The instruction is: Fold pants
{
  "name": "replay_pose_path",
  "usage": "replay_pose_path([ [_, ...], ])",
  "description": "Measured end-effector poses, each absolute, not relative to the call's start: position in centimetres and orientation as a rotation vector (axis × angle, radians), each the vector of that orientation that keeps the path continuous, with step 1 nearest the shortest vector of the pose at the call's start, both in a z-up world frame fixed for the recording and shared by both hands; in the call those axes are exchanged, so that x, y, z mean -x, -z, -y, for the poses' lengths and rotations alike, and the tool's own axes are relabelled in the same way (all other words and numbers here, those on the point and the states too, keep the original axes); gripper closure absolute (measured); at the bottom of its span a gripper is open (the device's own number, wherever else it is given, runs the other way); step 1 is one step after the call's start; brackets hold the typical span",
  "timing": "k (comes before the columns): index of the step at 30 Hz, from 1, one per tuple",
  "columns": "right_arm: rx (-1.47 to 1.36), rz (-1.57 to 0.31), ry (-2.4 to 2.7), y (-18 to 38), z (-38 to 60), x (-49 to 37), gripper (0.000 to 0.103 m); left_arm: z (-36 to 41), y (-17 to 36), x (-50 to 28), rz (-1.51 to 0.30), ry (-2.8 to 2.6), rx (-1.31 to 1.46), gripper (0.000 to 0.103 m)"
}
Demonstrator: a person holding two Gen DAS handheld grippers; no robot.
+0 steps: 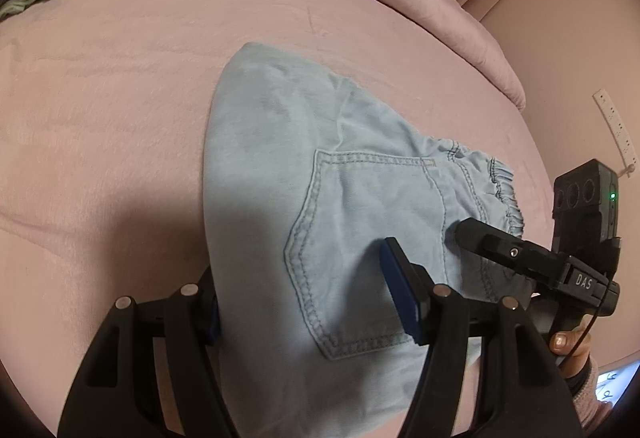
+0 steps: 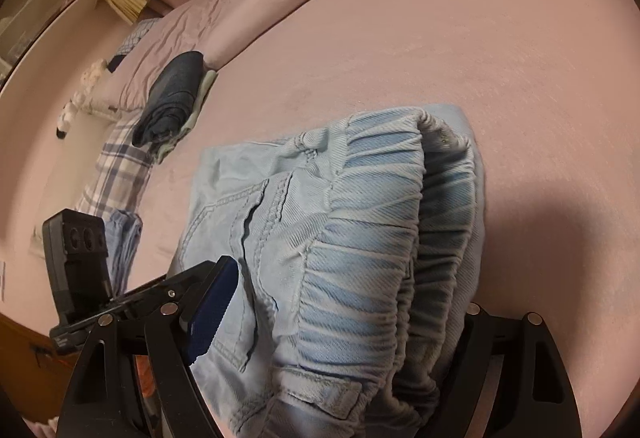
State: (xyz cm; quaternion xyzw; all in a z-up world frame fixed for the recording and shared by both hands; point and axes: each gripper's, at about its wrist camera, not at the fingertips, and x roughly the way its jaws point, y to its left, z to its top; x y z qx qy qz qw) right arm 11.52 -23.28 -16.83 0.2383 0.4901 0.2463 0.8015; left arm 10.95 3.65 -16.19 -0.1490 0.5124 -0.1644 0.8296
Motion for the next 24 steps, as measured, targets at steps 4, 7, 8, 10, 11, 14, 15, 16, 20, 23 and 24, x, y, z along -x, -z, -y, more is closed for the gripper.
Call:
replay_pose_path([
  [4,-0.489,-1.045,-0.51,16.7,23.0,-11.4,0.019,-2.6,16.2,-10.8,-1.091,0.299,0.248,0.044],
  [7,-0.44,-1.038,-0.474,16.4,22.6,-10.9,0.025,-2.3,15.9,-10.5,-1.086,0.271,0.213,0.05],
  [8,-0.424,-1.035,-0.461,16.2,22.5,-10.7,0.028,-2.3,15.9,-10.5,-1.084,0.264,0.208,0.052],
  [10,-0.406,-1.03,-0.443,16.0,22.4,-10.3,0.033,-2.3,15.7,-10.3,-1.081,0.241,0.188,0.063],
  [11,-0.397,-1.023,-0.436,15.8,22.4,-10.1,0.035,-2.2,15.6,-10.2,-1.078,0.227,0.171,0.066],
  [14,-0.353,-0.99,-0.427,15.0,22.0,-9.4,0.043,-1.9,15.1,-9.7,-1.066,0.195,0.122,0.074],
  [15,-0.338,-0.976,-0.425,14.7,21.9,-9.1,0.045,-1.8,15.0,-9.6,-1.06,0.191,0.108,0.077],
  [16,-0.329,-0.965,-0.425,14.4,21.8,-8.9,0.045,-1.5,14.8,-9.4,-1.051,0.187,0.091,0.079],
  [20,-0.297,-0.925,-0.426,13.3,21.5,-8.1,0.05,-1.3,14.1,-9.0,-1.024,0.187,0.084,0.084],
  [23,-0.277,-0.904,-0.427,12.7,21.2,-7.5,0.052,-1.6,13.7,-8.5,-1.01,0.189,0.089,0.086],
  [24,-0.272,-0.899,-0.431,12.5,21.0,-7.2,0.052,-1.7,13.5,-8.2,-1.005,0.192,0.089,0.086],
])
